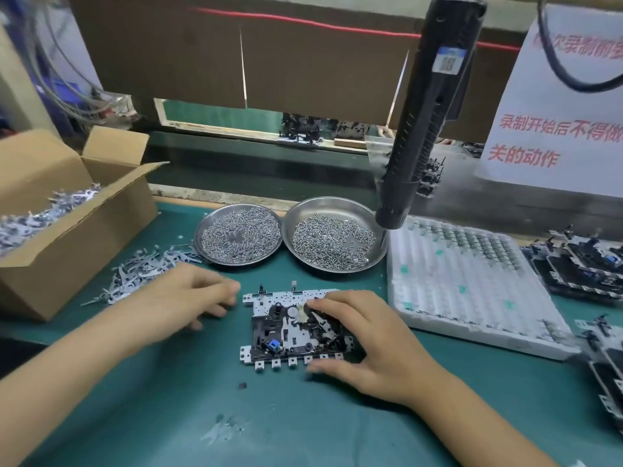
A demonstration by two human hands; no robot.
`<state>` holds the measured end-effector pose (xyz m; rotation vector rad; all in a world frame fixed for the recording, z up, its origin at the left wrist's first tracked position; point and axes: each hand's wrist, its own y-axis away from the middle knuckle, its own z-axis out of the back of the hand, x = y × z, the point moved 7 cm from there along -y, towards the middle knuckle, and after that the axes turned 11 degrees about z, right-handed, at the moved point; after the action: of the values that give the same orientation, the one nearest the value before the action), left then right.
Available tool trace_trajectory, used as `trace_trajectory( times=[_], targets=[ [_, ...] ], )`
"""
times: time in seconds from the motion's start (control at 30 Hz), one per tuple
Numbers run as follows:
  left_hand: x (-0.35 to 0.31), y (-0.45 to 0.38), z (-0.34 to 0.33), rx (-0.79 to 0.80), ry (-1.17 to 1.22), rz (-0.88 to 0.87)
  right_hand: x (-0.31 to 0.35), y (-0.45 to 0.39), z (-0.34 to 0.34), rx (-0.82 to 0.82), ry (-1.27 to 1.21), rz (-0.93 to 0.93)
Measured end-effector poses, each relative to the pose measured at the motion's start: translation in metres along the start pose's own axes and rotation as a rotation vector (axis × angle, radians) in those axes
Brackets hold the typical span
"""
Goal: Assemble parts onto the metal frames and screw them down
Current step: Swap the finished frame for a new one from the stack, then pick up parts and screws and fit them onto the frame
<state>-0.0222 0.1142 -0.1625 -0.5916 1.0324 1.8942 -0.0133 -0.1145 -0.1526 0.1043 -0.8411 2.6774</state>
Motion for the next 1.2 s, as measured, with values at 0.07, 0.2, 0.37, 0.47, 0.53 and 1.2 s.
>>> trace_trajectory(
  times=[0.07,0.2,0.37,0.47,0.53,1.2],
  targets=[
    [-0.003,0.0,0.025,-0.325,-0.281,-0.174,0.001,0.0,-0.003,0.03,0.042,0.018],
    [0.005,-0.005,0.032,-0.512,-0.663,-0.208,-0.003,0.0,-0.006,0.03,0.1,-0.024],
    [0.002,0.001,0.027,-0.52,-0.648,-0.247,-0.01,0.001,-0.005,0.004,0.124,-0.092],
    [0.001,0.004,0.025,-0.532,-0.676,-0.255,-0.01,0.001,-0.006,0.015,0.116,-0.106],
    [0.002,0.004,0.023,-0.533,-0.697,-0.258,-0.01,0.0,-0.006,0.02,0.111,-0.105],
    [0.001,-0.003,0.028,-0.516,-0.844,-0.264,-0.013,0.004,0.014,-0.326,-0.047,-0.101]
  ],
)
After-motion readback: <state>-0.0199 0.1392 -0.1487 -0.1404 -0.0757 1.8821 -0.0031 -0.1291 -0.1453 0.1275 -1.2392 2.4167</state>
